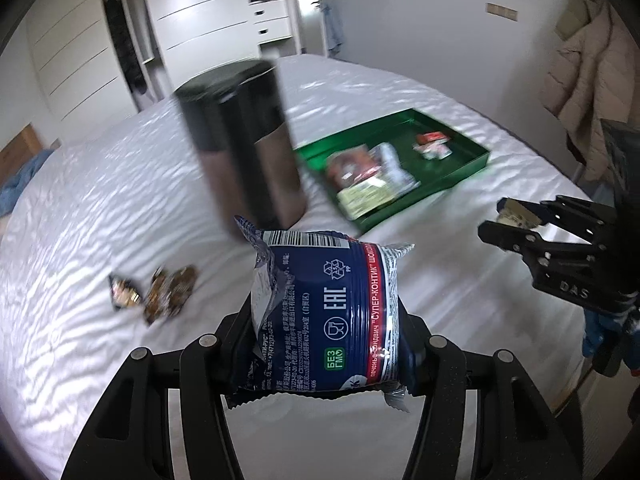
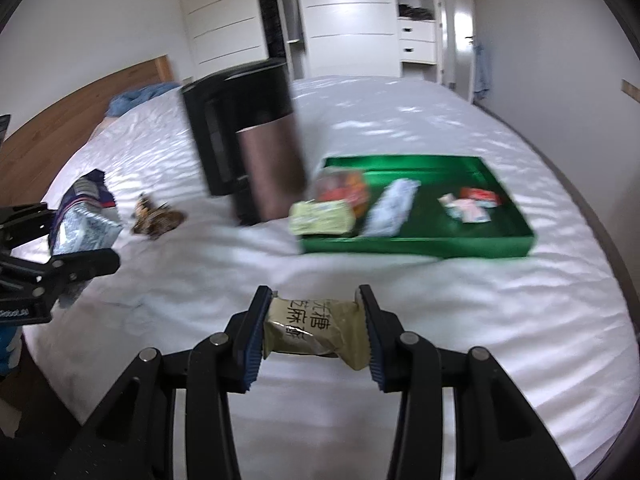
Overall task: Organize snacks
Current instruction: 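Carry the dark blue packet and beige cake over the green tray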
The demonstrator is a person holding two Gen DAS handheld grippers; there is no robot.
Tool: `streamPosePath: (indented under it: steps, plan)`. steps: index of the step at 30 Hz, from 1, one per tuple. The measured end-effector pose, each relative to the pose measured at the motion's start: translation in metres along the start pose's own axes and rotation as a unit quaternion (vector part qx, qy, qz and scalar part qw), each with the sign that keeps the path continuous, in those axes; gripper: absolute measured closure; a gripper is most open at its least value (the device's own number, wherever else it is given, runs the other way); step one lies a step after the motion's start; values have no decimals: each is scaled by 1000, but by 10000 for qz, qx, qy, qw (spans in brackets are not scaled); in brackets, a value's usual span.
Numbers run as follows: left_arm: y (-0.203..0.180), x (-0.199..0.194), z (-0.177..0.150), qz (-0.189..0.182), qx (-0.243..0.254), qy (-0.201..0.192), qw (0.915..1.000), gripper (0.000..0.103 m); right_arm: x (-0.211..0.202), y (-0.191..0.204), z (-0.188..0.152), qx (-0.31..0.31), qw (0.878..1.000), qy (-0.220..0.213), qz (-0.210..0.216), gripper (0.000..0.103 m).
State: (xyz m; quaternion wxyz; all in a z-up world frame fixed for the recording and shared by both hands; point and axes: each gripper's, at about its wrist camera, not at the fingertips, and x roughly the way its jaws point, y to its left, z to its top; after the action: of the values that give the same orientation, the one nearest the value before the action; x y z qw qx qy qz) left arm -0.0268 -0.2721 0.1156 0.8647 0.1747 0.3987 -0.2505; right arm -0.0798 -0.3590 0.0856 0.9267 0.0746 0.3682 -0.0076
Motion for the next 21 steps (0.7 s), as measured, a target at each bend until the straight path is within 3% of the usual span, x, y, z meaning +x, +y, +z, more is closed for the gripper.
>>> streamPosePath:
  steps: [9, 21]
  plan:
    - [-42, 32, 55, -147, 328, -126, 9993, 51, 3, -72, 36, 253, 9980, -352, -452, 10]
    - [-63, 99, 119, -100, 526, -176, 9984, 51, 50, -132, 79, 415, 9944, -577, -787, 10]
